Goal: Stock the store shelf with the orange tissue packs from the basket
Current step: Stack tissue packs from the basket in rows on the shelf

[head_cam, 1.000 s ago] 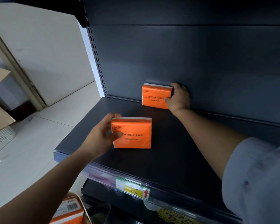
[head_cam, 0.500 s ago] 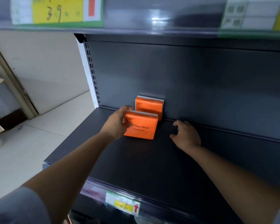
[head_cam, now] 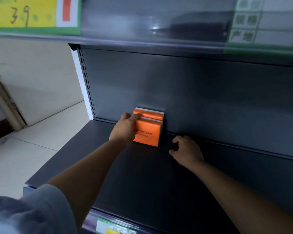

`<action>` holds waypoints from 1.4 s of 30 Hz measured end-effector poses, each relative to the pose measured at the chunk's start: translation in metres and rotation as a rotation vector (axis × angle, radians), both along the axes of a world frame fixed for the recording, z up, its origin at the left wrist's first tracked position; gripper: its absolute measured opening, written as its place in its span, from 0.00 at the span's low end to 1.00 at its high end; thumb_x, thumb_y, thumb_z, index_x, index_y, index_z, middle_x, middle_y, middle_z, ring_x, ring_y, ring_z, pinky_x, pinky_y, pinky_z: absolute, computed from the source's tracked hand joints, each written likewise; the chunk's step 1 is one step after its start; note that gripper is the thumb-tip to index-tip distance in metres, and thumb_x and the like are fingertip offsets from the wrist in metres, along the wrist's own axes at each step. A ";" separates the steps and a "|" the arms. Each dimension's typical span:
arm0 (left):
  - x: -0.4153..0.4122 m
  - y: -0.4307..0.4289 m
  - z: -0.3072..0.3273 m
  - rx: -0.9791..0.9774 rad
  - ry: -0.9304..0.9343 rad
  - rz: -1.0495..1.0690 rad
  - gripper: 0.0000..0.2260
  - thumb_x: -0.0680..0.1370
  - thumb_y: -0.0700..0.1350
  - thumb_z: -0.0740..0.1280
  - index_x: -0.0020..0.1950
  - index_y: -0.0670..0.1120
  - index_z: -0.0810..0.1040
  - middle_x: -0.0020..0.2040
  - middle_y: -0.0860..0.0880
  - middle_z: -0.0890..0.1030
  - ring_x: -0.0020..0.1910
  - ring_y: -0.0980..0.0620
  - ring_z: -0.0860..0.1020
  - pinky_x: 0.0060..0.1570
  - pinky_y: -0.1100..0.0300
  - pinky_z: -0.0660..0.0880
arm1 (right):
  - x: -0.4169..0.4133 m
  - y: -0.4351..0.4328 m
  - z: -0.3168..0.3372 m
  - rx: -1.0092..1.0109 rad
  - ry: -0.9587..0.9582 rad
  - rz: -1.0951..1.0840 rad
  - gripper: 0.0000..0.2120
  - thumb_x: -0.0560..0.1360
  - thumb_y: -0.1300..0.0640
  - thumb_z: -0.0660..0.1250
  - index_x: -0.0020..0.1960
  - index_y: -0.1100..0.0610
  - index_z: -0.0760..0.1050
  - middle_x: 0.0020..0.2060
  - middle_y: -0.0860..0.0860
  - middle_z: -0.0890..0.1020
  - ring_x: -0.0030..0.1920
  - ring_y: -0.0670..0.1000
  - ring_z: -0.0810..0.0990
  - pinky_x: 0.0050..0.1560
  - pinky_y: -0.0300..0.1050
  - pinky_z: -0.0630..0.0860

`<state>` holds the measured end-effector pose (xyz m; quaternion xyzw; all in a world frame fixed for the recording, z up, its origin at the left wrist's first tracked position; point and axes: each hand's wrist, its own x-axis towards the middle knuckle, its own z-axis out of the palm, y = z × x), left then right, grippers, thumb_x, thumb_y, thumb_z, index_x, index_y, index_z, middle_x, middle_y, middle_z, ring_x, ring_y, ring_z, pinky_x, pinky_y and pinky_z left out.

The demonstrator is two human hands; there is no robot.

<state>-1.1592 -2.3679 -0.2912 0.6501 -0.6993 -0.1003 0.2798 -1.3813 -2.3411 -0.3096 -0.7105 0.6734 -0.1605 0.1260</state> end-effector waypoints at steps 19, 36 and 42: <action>-0.007 0.005 0.003 0.003 -0.186 0.088 0.36 0.75 0.40 0.68 0.77 0.55 0.52 0.68 0.47 0.62 0.62 0.44 0.70 0.50 0.48 0.76 | 0.002 0.003 -0.003 -0.011 -0.015 0.009 0.19 0.75 0.53 0.69 0.64 0.53 0.73 0.61 0.51 0.73 0.60 0.52 0.74 0.56 0.46 0.74; 0.060 0.146 0.021 0.154 -0.464 0.169 0.24 0.77 0.47 0.64 0.72 0.48 0.65 0.69 0.48 0.68 0.67 0.46 0.68 0.63 0.51 0.67 | 0.035 0.101 0.028 0.036 -0.061 0.115 0.19 0.74 0.51 0.70 0.63 0.52 0.74 0.59 0.50 0.75 0.59 0.50 0.75 0.55 0.44 0.75; 0.093 0.218 0.022 0.158 -0.443 0.230 0.27 0.76 0.45 0.67 0.74 0.49 0.64 0.69 0.49 0.69 0.67 0.48 0.69 0.66 0.53 0.69 | 0.074 0.153 0.033 -0.002 -0.098 0.212 0.17 0.73 0.51 0.70 0.60 0.52 0.76 0.56 0.51 0.77 0.58 0.51 0.76 0.54 0.42 0.71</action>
